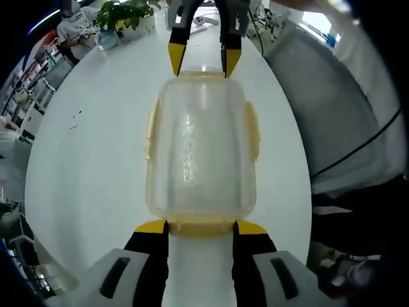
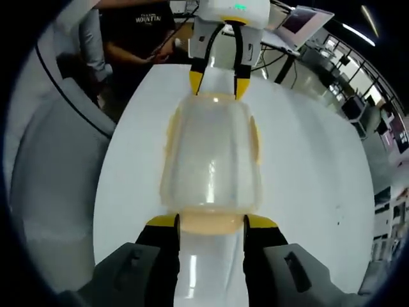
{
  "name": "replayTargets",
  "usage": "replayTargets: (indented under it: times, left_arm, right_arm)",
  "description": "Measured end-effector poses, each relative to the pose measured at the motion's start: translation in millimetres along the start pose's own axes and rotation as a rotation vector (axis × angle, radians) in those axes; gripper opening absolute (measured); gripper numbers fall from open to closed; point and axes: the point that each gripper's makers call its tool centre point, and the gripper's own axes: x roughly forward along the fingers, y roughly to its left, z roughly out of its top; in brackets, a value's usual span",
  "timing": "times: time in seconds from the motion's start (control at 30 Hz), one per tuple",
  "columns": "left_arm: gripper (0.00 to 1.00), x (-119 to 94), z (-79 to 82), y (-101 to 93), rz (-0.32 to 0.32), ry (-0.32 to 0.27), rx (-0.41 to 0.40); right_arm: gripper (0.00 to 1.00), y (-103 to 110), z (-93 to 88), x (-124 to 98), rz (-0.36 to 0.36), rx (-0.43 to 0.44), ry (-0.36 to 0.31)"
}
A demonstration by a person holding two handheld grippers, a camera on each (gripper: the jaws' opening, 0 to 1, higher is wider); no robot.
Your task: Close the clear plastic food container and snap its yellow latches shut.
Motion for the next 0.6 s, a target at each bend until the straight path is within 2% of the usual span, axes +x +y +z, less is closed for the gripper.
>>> replayTargets:
  times: [0.33,0.6]
  left_arm:
    - [0.34,10,39.4,7.9,-0.01,-0.014,0.048]
    - [0.34,20,63.4,12.9,-0.021,-0.014,0.083]
  right_arm:
    - [0.35,2,-34.5,-20,-0.019,0.04,0.02]
    - [0.35,5,-59.4,-29,-0.027,0.073,0.033]
